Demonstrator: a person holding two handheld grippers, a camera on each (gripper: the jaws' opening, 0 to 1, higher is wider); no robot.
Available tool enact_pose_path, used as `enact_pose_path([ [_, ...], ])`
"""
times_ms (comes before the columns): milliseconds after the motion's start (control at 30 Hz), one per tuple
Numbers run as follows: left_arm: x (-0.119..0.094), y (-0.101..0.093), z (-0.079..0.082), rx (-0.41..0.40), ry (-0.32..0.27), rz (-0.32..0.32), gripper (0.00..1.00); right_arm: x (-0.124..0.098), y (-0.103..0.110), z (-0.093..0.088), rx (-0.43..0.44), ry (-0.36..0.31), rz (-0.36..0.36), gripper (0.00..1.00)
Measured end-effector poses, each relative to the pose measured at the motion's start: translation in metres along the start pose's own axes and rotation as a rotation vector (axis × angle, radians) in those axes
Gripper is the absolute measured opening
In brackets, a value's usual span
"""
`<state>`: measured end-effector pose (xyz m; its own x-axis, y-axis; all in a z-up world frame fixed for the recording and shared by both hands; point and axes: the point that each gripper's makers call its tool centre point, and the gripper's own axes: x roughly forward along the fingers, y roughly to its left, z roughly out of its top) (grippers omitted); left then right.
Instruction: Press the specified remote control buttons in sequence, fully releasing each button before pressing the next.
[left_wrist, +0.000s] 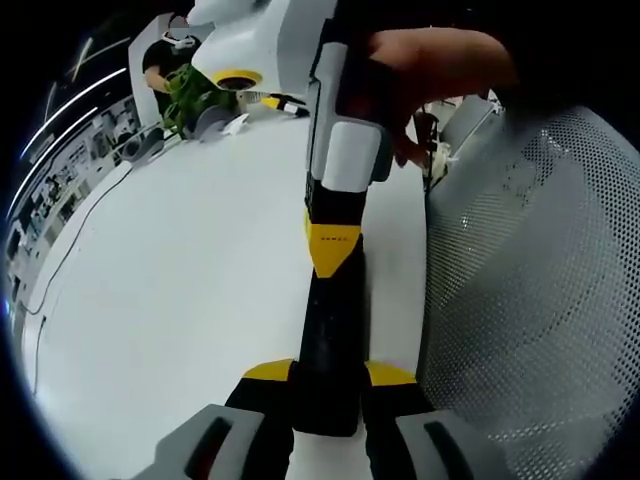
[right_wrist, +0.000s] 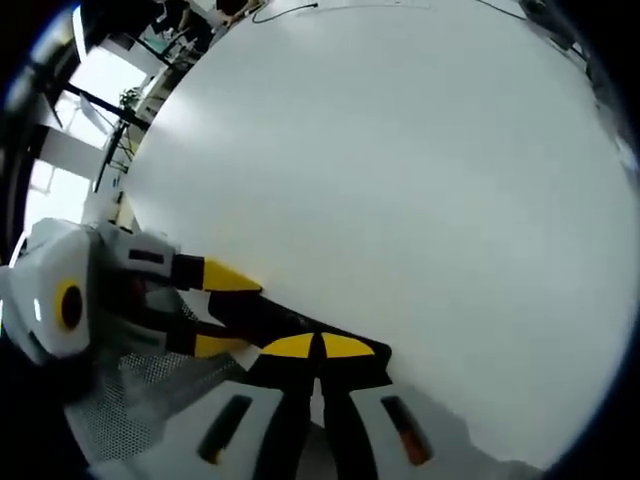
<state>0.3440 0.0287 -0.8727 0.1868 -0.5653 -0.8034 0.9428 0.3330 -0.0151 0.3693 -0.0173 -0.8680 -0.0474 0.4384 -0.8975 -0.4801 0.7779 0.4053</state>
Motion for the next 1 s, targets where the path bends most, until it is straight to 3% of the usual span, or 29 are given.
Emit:
enact_pose_path([
  [367,0.001,-0.001,0.002,-0.001,-0.017,0.005,0.26,-0.002,0.001,-0.007,-0.001,0.05,-0.014,0.0],
  [533,0.001,-0.001,0.002,-0.001,-0.018,0.004,0.26,-0.004,0.013,-0.006,0.024,0.039,0.053,0.0],
  [800,0.001,-0.001,0.002,-0.001,-0.021,0.003,0.26,0.002,0.012,-0.012,0.041,0.075,0.06,0.0],
  [1000,0.001,-0.001,0.002,-0.003,-0.023,0.004,0.26,0.003,0.012,-0.013,0.003,0.076,0.047,0.0],
])
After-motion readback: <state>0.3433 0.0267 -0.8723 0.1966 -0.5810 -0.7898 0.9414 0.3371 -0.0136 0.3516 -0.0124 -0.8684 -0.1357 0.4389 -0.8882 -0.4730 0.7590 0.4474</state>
